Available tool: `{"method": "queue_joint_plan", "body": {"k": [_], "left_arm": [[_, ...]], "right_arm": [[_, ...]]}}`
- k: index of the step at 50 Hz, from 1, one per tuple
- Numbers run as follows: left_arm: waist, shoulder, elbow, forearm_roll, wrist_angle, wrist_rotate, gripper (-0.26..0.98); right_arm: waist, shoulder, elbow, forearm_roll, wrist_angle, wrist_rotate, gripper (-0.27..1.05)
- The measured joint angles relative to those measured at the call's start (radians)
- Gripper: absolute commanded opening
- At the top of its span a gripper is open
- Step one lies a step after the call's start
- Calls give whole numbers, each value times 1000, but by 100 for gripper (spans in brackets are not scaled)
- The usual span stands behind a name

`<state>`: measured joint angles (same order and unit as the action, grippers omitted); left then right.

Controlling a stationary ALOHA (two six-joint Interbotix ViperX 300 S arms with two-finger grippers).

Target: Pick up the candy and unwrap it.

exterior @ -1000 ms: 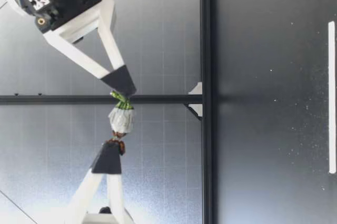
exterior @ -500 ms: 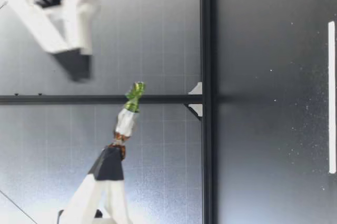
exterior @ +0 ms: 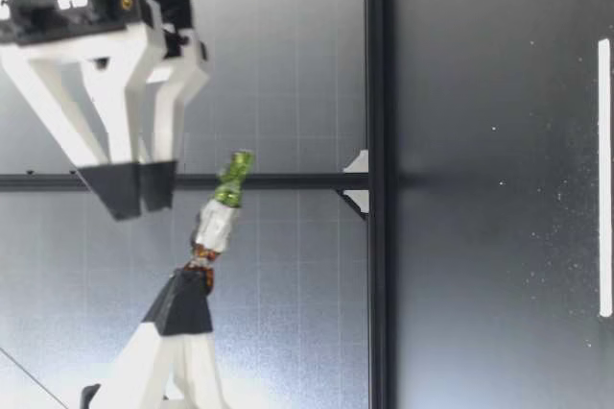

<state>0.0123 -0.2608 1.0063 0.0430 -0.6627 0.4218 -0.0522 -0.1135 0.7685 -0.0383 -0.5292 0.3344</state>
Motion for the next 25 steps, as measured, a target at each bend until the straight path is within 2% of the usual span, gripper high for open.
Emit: {"method": "queue_joint_plan", "body": {"k": [13, 25], "left_arm": [[-2, -9, 0, 0, 0, 29, -17], [-2, -9, -2, 0, 0, 25, -17]], "right_arm": [[0, 31, -8, -23, 0, 161, 57], [0, 44, -14, -29, 0, 172, 53]]}}
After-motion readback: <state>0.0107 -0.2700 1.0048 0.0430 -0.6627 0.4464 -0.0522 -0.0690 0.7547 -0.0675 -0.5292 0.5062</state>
